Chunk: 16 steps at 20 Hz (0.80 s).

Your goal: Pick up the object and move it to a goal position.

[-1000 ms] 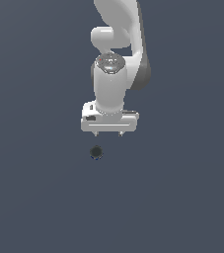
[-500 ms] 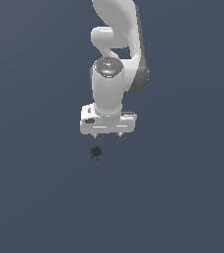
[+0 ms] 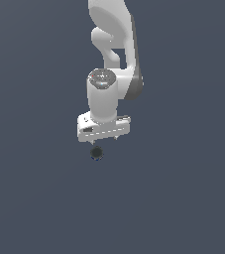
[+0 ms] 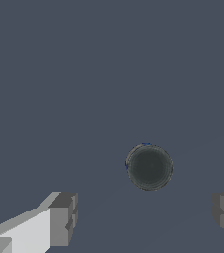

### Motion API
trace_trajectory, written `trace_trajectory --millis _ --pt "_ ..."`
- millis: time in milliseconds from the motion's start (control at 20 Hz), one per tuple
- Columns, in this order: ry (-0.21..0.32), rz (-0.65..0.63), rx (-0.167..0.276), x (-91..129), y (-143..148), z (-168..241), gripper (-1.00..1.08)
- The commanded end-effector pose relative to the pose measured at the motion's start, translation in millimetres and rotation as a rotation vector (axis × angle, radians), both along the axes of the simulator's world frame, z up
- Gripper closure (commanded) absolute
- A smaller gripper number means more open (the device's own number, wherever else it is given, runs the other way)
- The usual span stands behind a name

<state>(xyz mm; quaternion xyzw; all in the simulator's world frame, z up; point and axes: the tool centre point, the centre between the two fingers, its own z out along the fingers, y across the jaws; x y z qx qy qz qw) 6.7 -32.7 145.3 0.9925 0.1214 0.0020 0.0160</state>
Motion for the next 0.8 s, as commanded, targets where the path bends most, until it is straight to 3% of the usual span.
trace_trajectory --millis 0,750 --pt "0.003 0.056 0.001 0.1 -5.7 -9.8 -0.92" --pt "0.015 0.379 0.02 -2.7 -35.5 -64.7 -0.92"
